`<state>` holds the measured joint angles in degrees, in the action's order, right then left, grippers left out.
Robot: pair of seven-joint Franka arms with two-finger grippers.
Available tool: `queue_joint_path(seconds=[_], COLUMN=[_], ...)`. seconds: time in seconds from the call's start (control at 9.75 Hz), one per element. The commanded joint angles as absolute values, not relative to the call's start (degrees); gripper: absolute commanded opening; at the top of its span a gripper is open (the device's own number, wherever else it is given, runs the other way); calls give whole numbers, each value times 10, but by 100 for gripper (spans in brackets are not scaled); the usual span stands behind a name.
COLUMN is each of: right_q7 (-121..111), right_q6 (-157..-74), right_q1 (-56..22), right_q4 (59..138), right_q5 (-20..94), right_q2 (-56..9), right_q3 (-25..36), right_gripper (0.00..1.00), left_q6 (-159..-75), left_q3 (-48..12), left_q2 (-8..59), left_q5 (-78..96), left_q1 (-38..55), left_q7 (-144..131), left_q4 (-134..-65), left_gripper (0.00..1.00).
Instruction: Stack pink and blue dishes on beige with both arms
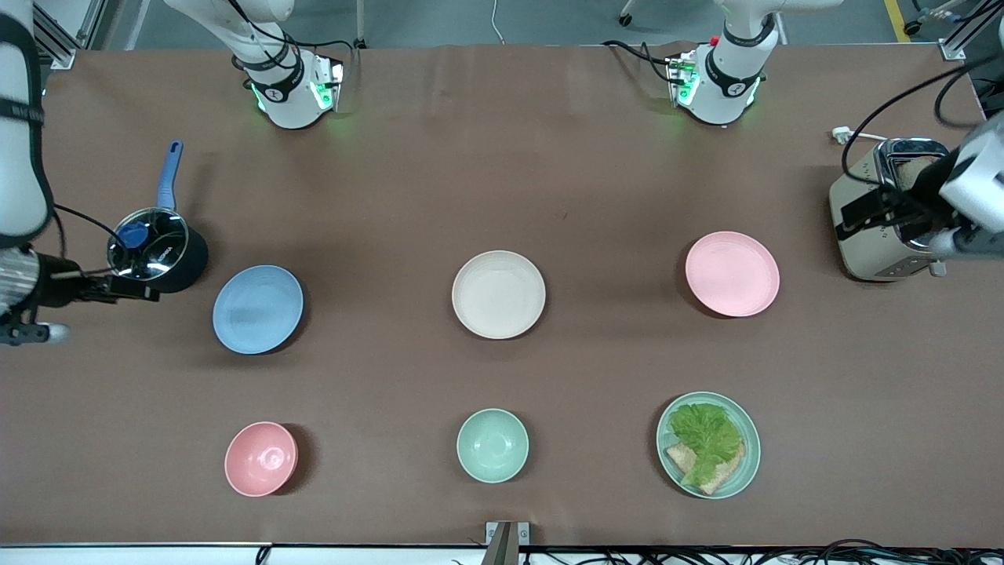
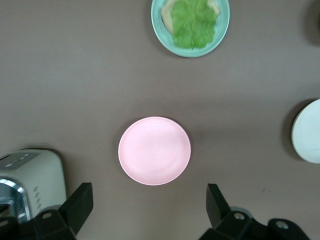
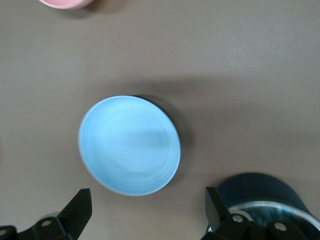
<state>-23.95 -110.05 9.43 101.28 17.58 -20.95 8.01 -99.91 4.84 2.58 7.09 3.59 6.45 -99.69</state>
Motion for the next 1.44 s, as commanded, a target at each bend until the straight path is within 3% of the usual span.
queue_joint_path(seconds=[0.0,0.21,0.41,0.62,0.82,1.03,1.13,1.33], right_q7=[-324,-392,-438,-445,-457,-458,-458,-458], right_q6=[-1174,-1219,-1240,-1247,-1249,-1252,-1259,-1262], right_q1=[98,97,98,99,101,105,105,105], right_q4=[1082,1122,1136,1146,1147,1150,1151,1155], right_q5=[264,321,366,373,373,373,373,373], right_q2=[-233,-265,-288,-292,-302,-304,-305,-307], right_q3=[86,86,86,86,86,87,87,86], right_gripper=[100,99,85,69,60,55,51,26], left_q6=[-1091,-1148,-1165,-1201,-1201,-1202,-1202,-1202], left_q3=[71,76,77,76,77,76,76,76], left_q2=[73,145,214,266,290,304,308,311], left_q5=[92,126,126,125,125,125,125,125], left_q1=[31,21,19,18,18,18,17,15], left_q7=[176,273,280,307,324,335,335,337], left_q4=[-1081,-1111,-1111,-1111,-1112,-1119,-1121,-1124], left_gripper=[100,100,85,84,77,42,35,27])
